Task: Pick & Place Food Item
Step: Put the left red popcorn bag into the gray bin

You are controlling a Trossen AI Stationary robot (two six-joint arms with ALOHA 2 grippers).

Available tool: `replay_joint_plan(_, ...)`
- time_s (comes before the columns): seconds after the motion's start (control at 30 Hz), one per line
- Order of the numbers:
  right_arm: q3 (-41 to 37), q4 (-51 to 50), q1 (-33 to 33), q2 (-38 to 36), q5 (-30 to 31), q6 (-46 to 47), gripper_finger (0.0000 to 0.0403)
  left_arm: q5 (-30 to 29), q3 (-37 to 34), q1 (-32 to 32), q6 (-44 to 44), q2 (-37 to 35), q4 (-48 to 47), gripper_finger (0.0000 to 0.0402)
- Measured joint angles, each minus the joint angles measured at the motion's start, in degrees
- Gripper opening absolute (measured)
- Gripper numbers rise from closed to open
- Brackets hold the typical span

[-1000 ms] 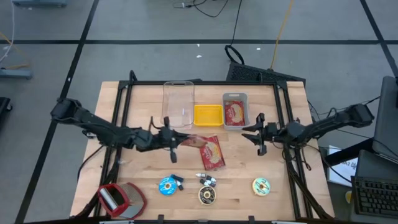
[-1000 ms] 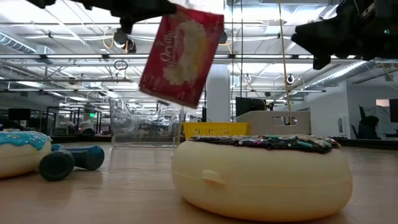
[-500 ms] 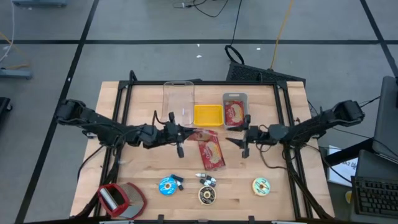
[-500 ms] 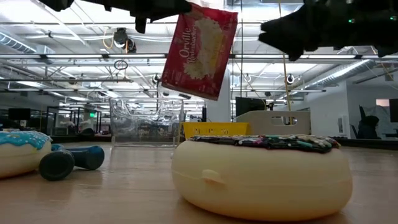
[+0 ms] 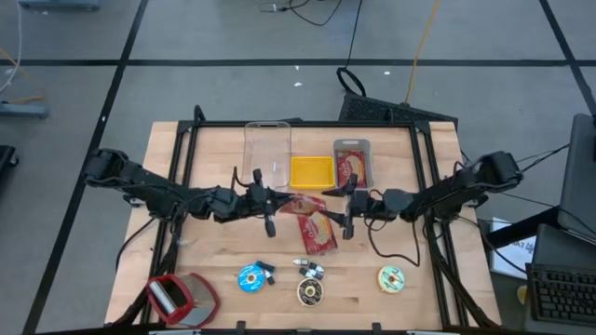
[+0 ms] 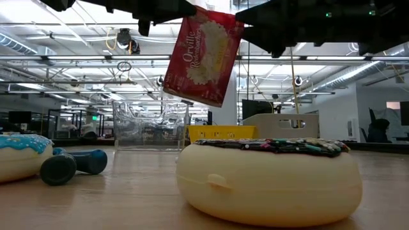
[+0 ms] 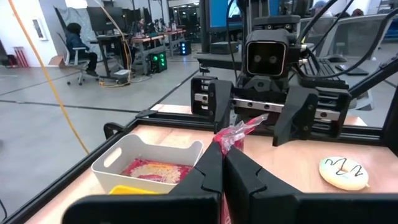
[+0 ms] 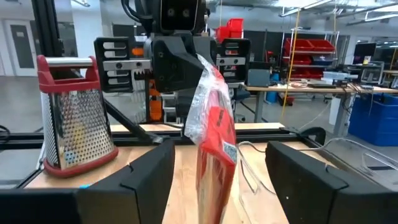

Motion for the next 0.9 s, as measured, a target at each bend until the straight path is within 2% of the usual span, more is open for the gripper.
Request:
replay_joint_plan(0.2, 0.3, 1.8, -0.1, 1.8, 0.1, -1.4, 0.0218, 0.0, 0.0, 0.0, 0.1, 0.0, -0.2, 0.0)
replay_joint_plan(0.37, 0.3, 1.8, -0.1, 2.0, 0.1, -1.5, 0.0186, 0.0, 0.0, 0.0, 0.1, 0.0, -0.6, 0.0)
replay_joint_plan(0.57, 0.3, 1.7, -0.1, 2.0, 0.1, -1.7, 0.0119, 0.0, 0.0, 0.0, -0.1, 0.0, -0.7, 0.0)
replay_joint_plan(0.8, 0.3, 0.7, -0.8, 2.0, -0.3, -2.6, 0.0014, 1.3, 0.0, 0.0, -0.2, 0.0, -1.1, 0.0)
replay_joint_plan(0.9, 0.3, 0.9, -0.8, 2.0, -1.3, -2.6, 0.0008, 2.6, 0.0, 0.0, -0.3, -0.1, -1.0, 0.0)
